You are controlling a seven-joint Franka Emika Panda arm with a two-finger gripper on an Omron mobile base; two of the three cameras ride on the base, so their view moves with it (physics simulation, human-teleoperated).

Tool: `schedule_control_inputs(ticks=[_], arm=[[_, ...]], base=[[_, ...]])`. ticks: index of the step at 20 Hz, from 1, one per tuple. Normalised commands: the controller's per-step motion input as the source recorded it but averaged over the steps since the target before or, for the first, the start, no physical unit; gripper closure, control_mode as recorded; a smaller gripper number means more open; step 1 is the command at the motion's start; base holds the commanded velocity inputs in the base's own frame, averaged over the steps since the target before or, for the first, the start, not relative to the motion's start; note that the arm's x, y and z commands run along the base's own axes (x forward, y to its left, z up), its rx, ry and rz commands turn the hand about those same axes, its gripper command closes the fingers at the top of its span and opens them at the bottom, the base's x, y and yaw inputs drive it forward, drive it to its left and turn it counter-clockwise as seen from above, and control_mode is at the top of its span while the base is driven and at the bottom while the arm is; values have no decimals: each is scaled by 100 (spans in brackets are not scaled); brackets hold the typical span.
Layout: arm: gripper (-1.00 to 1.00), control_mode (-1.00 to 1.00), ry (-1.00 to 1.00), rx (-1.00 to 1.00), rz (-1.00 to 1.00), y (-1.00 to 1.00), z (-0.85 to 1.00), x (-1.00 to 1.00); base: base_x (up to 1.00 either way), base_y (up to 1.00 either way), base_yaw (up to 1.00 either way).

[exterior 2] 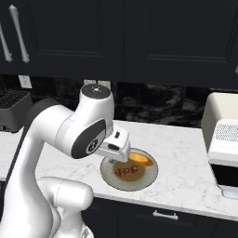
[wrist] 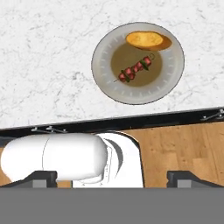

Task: Pick up the kebab skewer and baguette bread, and place them inside the toaster oven. Close the toaster oven door and start by setting the timer.

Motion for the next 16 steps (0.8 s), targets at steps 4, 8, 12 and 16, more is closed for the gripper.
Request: schedule_control_inputs(ticks=[4, 8, 12, 16], arm=[[-100, -100, 1, 0, -9, 19, -3, 25], [-100, -100, 0, -7, -7, 82, -23, 23], [-100, -100, 0, -8, -3, 89, -24, 28], [-100, -100, 1, -1, 0, 45, -6, 21]], base=[[0, 0, 0], [0, 0, 0], [0, 0, 0], [0, 0, 0]])
